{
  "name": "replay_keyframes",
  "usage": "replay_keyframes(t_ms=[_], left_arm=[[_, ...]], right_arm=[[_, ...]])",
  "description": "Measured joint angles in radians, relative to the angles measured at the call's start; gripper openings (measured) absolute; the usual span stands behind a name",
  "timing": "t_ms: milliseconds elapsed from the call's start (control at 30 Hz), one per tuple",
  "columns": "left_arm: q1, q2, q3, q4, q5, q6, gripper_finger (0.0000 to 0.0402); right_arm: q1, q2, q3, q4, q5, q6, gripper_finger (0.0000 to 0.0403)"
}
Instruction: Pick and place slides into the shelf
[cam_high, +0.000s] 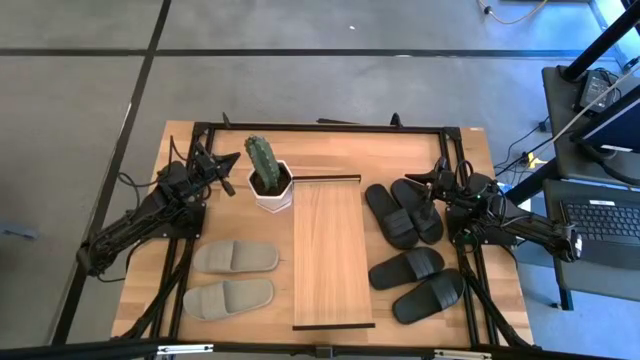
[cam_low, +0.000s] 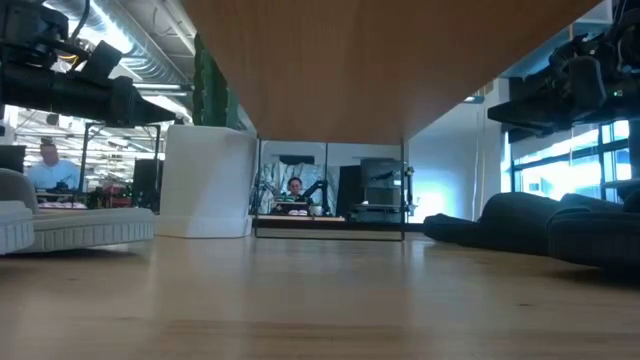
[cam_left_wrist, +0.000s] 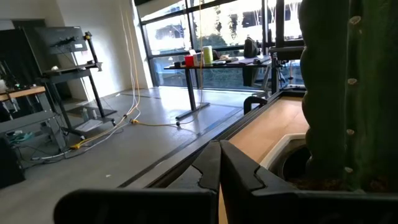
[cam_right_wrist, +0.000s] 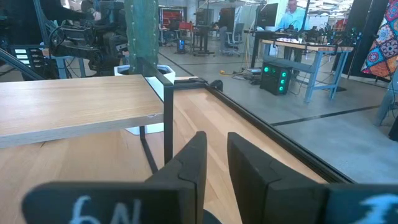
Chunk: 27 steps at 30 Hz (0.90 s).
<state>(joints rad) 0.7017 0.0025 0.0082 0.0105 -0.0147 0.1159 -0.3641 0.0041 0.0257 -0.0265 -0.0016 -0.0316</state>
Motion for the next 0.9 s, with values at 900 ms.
replay_keyframes(t_ms=[900], left_arm=[[0.0,0.0,0.0,0.0,0.0,0.0,0.0]], right_arm=[[0.0,0.0,0.0,0.004,-0.021,0.212,0.0067]])
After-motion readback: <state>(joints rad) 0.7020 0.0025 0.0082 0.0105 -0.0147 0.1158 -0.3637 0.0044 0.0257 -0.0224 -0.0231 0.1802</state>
